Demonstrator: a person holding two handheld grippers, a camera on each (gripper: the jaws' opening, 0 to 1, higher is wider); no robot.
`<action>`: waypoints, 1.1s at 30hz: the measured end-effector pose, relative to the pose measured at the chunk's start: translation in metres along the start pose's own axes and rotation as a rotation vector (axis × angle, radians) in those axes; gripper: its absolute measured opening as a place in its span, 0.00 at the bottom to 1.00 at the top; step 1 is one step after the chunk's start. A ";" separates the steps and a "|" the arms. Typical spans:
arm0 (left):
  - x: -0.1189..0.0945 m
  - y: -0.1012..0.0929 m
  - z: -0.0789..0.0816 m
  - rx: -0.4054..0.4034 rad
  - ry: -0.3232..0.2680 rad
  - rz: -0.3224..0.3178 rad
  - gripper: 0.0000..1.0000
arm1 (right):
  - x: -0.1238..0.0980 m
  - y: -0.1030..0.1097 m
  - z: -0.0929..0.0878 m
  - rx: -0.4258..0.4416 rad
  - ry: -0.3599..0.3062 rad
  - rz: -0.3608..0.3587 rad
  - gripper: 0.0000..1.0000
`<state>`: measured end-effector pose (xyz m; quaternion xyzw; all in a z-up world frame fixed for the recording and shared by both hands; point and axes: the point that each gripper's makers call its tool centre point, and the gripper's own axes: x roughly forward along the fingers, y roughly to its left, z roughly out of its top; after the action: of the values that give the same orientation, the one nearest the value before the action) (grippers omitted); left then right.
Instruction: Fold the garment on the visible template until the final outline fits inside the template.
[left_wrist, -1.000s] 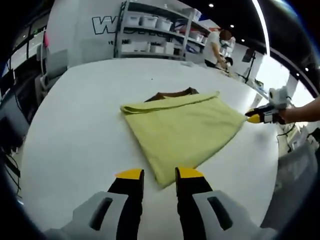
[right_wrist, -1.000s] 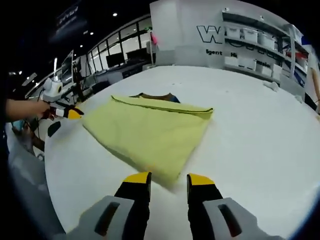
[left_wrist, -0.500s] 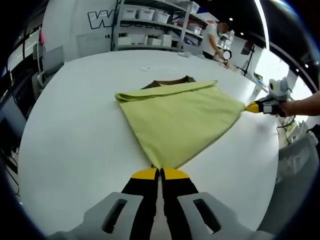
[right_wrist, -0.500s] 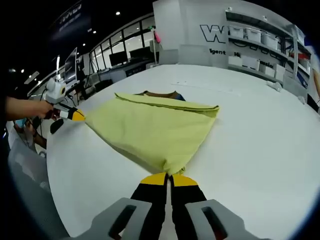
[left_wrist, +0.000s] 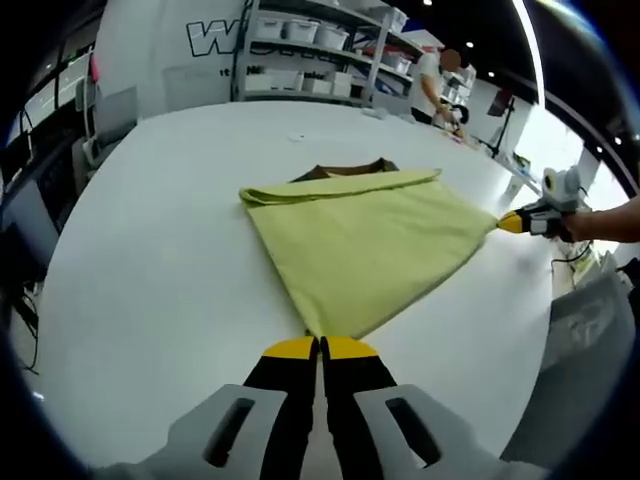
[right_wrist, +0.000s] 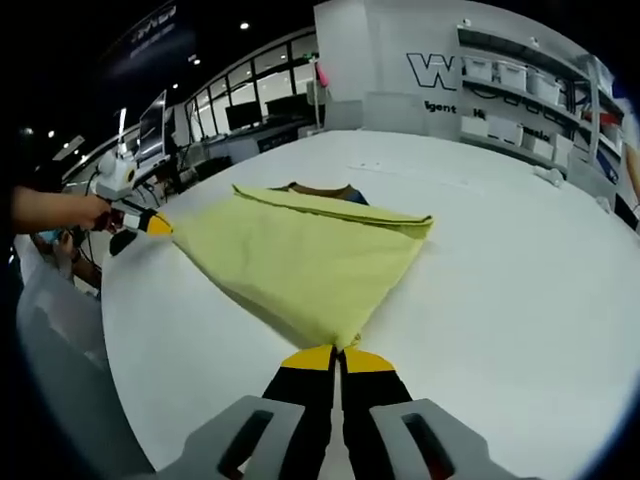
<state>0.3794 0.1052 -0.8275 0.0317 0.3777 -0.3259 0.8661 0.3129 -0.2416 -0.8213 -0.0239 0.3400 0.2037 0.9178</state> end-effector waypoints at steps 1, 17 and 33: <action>-0.002 -0.002 -0.003 -0.002 -0.002 -0.001 0.01 | -0.002 0.001 -0.001 0.001 -0.001 0.000 0.00; -0.029 -0.019 -0.026 -0.003 -0.018 -0.001 0.01 | -0.026 0.023 -0.021 0.008 -0.007 0.003 0.00; -0.053 -0.038 -0.055 0.007 -0.008 -0.028 0.01 | -0.052 0.042 -0.042 0.005 0.010 0.022 0.00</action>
<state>0.2951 0.1207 -0.8234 0.0279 0.3737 -0.3394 0.8627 0.2349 -0.2293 -0.8170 -0.0191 0.3454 0.2127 0.9139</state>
